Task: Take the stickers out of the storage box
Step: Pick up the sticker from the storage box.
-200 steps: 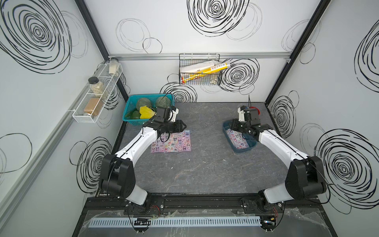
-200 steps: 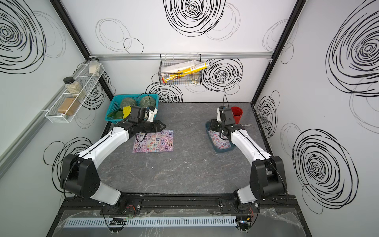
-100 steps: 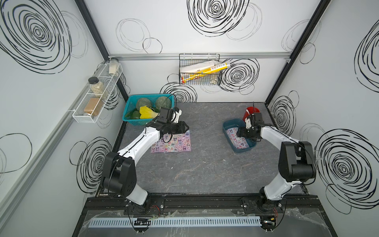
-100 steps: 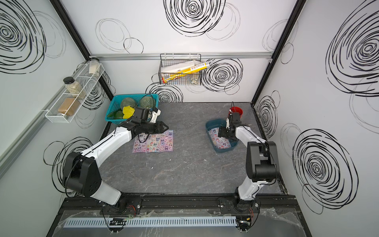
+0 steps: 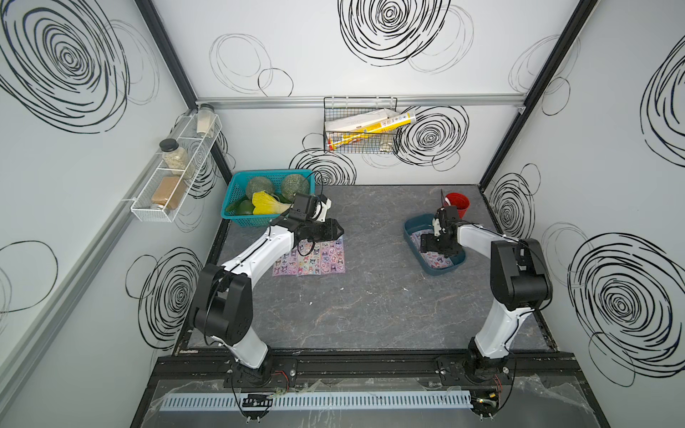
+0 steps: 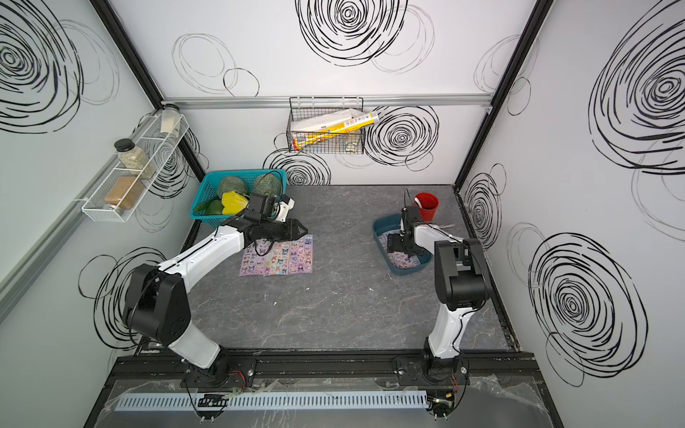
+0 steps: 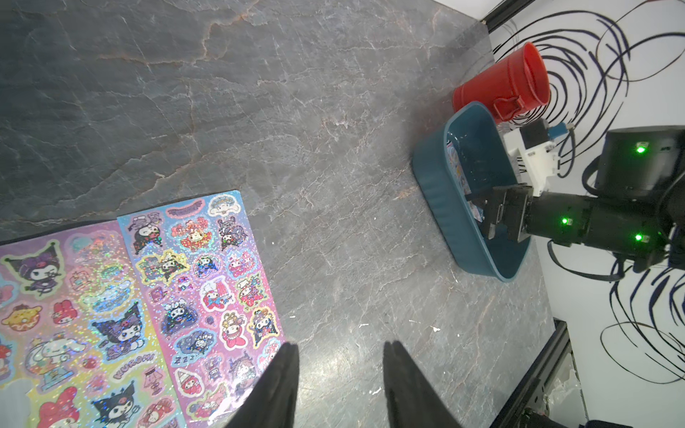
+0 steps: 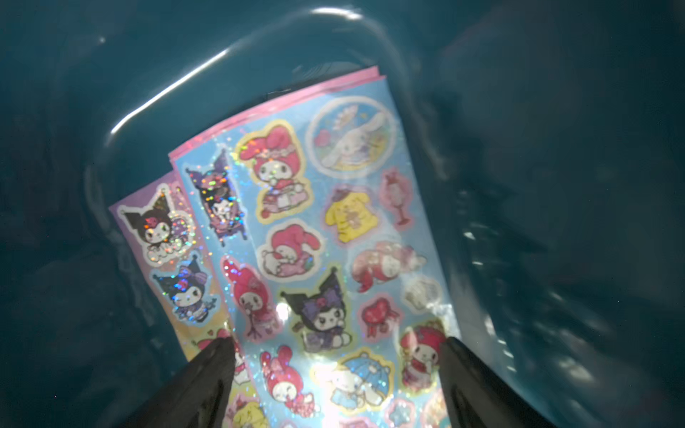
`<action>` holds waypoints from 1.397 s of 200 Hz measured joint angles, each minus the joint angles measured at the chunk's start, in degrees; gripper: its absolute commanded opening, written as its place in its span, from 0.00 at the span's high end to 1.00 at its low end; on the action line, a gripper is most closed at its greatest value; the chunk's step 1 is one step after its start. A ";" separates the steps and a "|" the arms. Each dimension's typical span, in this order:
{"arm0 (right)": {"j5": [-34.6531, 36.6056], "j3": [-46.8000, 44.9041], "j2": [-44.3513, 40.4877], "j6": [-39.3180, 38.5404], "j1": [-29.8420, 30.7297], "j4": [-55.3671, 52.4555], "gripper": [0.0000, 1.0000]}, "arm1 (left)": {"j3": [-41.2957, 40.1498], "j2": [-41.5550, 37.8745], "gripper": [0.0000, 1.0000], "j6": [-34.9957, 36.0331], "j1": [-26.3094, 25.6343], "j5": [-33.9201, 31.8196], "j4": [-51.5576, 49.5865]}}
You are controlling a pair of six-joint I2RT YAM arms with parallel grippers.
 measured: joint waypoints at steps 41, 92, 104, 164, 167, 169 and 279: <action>3.13 2.40 2.34 -0.24 0.85 0.31 0.19 | 0.63 0.98 0.56 0.22 -0.15 -0.20 -0.15; 5.29 2.47 2.40 0.07 0.85 0.63 0.37 | 1.64 1.40 0.56 0.59 -0.15 -0.17 -0.11; 5.70 2.69 2.43 0.15 0.85 0.46 0.42 | 1.64 1.49 0.56 0.66 -0.15 -0.15 -0.13; 6.40 3.02 2.36 0.13 0.74 -0.07 0.58 | 1.70 1.53 0.56 0.85 -0.15 -0.09 -0.15; 6.40 3.02 2.34 0.17 0.74 -0.11 0.58 | 1.70 1.53 0.56 0.85 -0.15 -0.09 -0.15; 6.38 3.02 2.29 0.15 0.74 -0.13 0.58 | 1.70 1.53 0.56 0.85 -0.15 -0.07 -0.15; 4.20 2.95 -3.58 0.68 -0.28 -1.11 0.76 | 1.73 1.53 0.56 0.85 -0.39 0.15 -0.15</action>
